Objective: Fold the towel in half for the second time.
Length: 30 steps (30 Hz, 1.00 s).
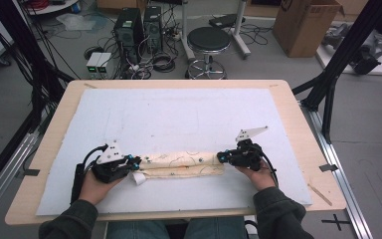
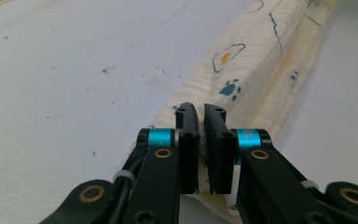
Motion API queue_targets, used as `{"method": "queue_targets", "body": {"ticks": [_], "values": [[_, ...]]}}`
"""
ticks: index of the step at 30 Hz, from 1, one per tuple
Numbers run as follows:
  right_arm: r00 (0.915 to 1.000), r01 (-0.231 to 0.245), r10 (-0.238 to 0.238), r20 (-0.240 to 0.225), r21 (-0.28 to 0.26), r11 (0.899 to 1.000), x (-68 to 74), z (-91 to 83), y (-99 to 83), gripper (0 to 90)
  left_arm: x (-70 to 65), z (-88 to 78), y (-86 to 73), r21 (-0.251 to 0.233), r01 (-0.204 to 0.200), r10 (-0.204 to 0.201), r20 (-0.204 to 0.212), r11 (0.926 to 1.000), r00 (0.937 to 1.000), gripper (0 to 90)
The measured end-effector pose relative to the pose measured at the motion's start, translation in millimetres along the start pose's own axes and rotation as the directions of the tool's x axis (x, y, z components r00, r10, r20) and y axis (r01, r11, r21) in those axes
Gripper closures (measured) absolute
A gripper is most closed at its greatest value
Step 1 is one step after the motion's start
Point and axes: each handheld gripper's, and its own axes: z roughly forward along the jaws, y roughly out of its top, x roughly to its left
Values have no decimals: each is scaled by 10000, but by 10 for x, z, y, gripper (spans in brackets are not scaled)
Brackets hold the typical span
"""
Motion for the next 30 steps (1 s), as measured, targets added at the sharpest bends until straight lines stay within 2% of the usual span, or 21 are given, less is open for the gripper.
{"method": "queue_targets", "body": {"ticks": [9, 14, 17, 19, 22, 24, 27, 30], "values": [[9998, 93, -86, -179, 357, 9993, 72, -2, -88, 836, -52, -17, -98, 444, 28, -39, 249, 9990, 9997, 816], [9997, 71, -63, -218, 361, 9993, 88, -2, -126, 818, -44, -48, -108, 505, 262, -289, 534, 9984, 9982, 720], [9992, -23, 36, -397, 331, 9994, 98, -23, -133, 718, -47, -112, -83, 244, 424, -439, 672, 9988, 9968, 639], [9985, 153, -145, -527, 141, 9998, 128, -66, -122, 680, -43, -166, -47, -56, 525, -519, 717, 9986, 9961, 593], [9979, 327, -338, -558, -203, 9993, 176, -169, -79, 627, -31, -225, 25, -494, 590, -551, 774, 9970, 9955, 577], [9975, 403, -430, -560, -476, 9981, 182, -223, -36, 611, -27, -232, 87, -614, 527, -481, 746, 9967, 9961, 571], [9972, 379, -428, -610, -796, 9961, 183, -259, 52, 596, -31, -200, 181, -868, 577, -508, 798, 9946, 9955, 561], [9974, 384, -437, -578, -897, 9952, 192, -233, 149, 602, -38, -108, 282, -820, 467, -404, 769, 9955, 9962, 595]]}}
